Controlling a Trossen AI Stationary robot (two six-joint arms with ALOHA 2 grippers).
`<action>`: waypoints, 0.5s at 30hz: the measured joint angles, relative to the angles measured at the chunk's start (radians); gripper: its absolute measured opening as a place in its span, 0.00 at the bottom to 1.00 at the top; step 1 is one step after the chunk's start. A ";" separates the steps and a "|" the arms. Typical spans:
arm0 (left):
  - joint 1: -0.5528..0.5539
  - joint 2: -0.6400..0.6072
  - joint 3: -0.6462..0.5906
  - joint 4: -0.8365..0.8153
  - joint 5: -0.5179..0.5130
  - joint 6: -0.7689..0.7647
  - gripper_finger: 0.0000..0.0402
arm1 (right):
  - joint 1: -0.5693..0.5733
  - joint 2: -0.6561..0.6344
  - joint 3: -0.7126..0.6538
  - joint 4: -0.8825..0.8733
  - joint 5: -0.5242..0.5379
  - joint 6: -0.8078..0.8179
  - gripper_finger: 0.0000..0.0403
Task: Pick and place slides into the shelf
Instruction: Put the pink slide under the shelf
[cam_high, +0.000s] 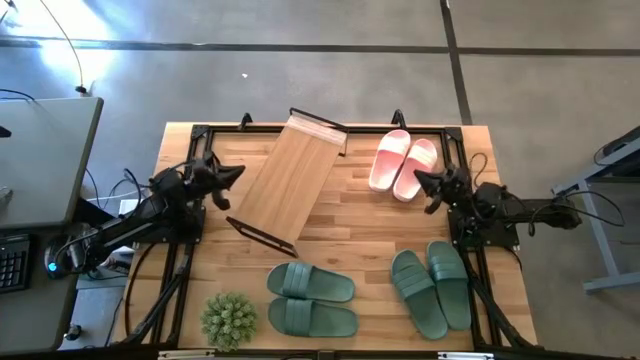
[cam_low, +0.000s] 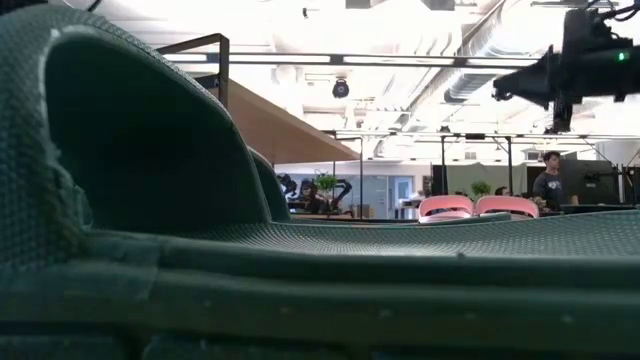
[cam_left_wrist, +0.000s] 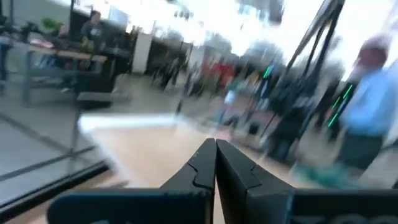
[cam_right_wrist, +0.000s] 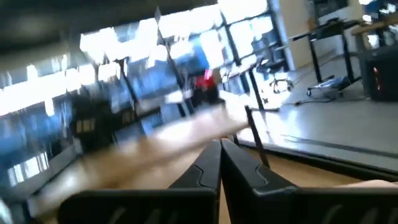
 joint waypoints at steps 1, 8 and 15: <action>0.000 0.000 0.000 0.054 0.006 -0.021 0.00 | 0.000 0.000 0.000 0.043 0.004 0.040 0.00; 0.000 -0.001 0.000 0.464 0.030 -0.061 0.00 | 0.000 0.000 0.000 0.250 0.036 0.308 0.00; 0.000 -0.001 0.000 0.744 0.012 -0.192 0.00 | 0.000 0.000 0.038 0.475 -0.098 0.203 0.00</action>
